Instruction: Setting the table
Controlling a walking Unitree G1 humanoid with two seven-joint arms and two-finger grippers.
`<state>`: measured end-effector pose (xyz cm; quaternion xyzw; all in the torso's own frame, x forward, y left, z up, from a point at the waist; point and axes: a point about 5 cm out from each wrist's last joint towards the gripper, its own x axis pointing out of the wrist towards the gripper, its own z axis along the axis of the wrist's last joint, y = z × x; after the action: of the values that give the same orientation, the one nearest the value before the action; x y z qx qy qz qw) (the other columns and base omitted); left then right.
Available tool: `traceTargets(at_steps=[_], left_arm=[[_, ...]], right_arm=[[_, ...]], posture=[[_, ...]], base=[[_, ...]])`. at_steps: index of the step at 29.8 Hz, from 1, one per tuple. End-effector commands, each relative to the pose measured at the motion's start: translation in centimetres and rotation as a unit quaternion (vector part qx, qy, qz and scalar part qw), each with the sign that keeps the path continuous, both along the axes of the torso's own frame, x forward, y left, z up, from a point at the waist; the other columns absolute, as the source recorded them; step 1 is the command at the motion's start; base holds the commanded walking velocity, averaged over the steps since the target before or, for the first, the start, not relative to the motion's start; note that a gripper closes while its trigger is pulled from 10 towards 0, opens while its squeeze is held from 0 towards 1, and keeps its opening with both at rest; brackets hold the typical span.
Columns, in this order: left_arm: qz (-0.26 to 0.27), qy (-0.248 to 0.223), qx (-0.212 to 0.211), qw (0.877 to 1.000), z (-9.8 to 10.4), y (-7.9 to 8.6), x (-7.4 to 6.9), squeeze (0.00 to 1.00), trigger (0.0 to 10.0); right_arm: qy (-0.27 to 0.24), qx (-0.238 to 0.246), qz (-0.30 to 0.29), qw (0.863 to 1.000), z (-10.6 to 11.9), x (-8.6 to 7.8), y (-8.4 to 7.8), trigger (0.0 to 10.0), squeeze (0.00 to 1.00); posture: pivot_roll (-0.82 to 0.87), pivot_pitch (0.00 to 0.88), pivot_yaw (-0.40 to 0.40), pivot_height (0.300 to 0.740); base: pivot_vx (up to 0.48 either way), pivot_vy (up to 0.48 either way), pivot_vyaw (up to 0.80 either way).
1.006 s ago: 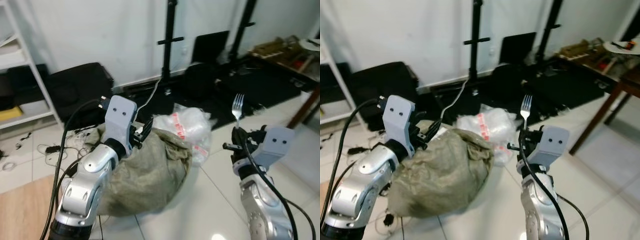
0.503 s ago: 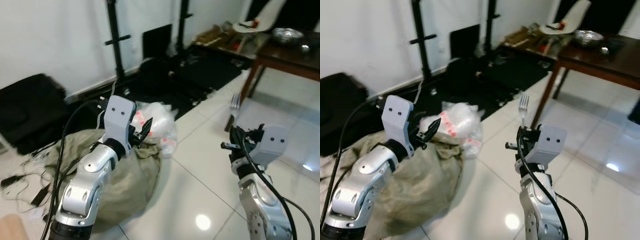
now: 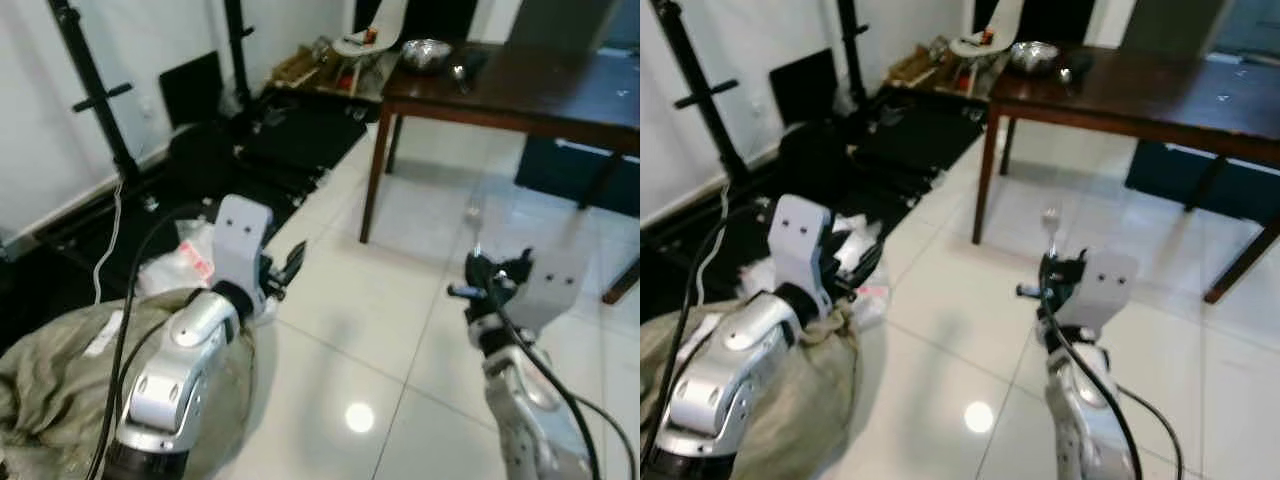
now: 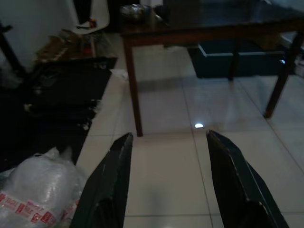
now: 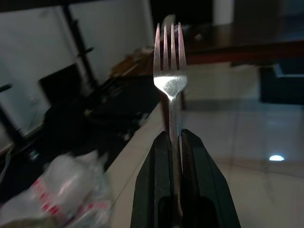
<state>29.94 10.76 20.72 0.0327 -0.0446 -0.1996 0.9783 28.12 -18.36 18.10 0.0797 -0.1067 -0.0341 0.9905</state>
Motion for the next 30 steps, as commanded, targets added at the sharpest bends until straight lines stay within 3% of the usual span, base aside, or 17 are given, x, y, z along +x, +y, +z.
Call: traceTargets(at_steps=[1, 21, 23, 26, 28, 29, 30], left_arm=[[0.005, 0.005, 0.003, 1.0, -0.3, 0.2, -0.1, 0.0, 10.0], [0.019, 0.003, 0.003, 1.0, -0.3, 0.5, 0.0, 0.0, 10.0], [0.043, 0.005, 0.01, 0.999, -0.7, 1.3, -0.1, 0.0, 10.0], [0.132, 0.018, 0.046, 0.99, -2.1, 3.8, 0.0, 0.0, 10.0], [0.148, 0.021, 0.05, 0.987, -2.4, 4.3, 0.0, 0.0, 10.0], [0.221, 0.036, 0.084, 0.971, -3.7, 6.2, -0.2, 0.0, 10.0], [0.221, 0.036, 0.084, 0.971, -3.7, 6.2, -0.2, 0.0, 10.0]], right_arm=[[0.01, 0.003, 0.003, 1.0, -0.5, -0.1, 0.1, 10.0, 0.0], [0.014, 0.004, 0.009, 1.0, -0.7, 0.1, 0.4, 10.0, 0.0], [0.019, 0.004, 0.025, 1.0, -0.9, 0.6, 0.9, 10.0, 0.0], [0.033, -0.005, 0.062, 0.998, -1.5, 1.6, 2.6, 10.0, 0.0], [0.036, -0.007, 0.069, 0.997, -1.7, 1.8, 2.9, 10.0, 0.0], [0.047, -0.009, 0.088, 0.995, -2.1, 2.4, 4.0, 10.0, 0.0], [0.047, -0.009, 0.088, 0.995, -2.1, 2.4, 4.0, 10.0, 0.0]], posture=[[-0.05, 0.0, 0.084, 0.74], [-0.03, 0.0, 0.072, 0.74], [-0.02, 0.0, 0.061, 0.74], [-0.01, 0.0, 0.049, 0.74], [-0.01, 0.0, 0.049, 0.74], [0.02, 0.0, 0.021, 0.74], [0.02, 0.0, 0.021, 0.74]], base=[[0.0, 0.0, -0.8], [0.0, 0.0, -0.8], [0.0, 0.0, -0.8], [0.0, 0.0, -0.8], [0.0, 0.0, 0.0], [0.352, 0.0, 0.0], [0.352, 0.0, 0.0]])
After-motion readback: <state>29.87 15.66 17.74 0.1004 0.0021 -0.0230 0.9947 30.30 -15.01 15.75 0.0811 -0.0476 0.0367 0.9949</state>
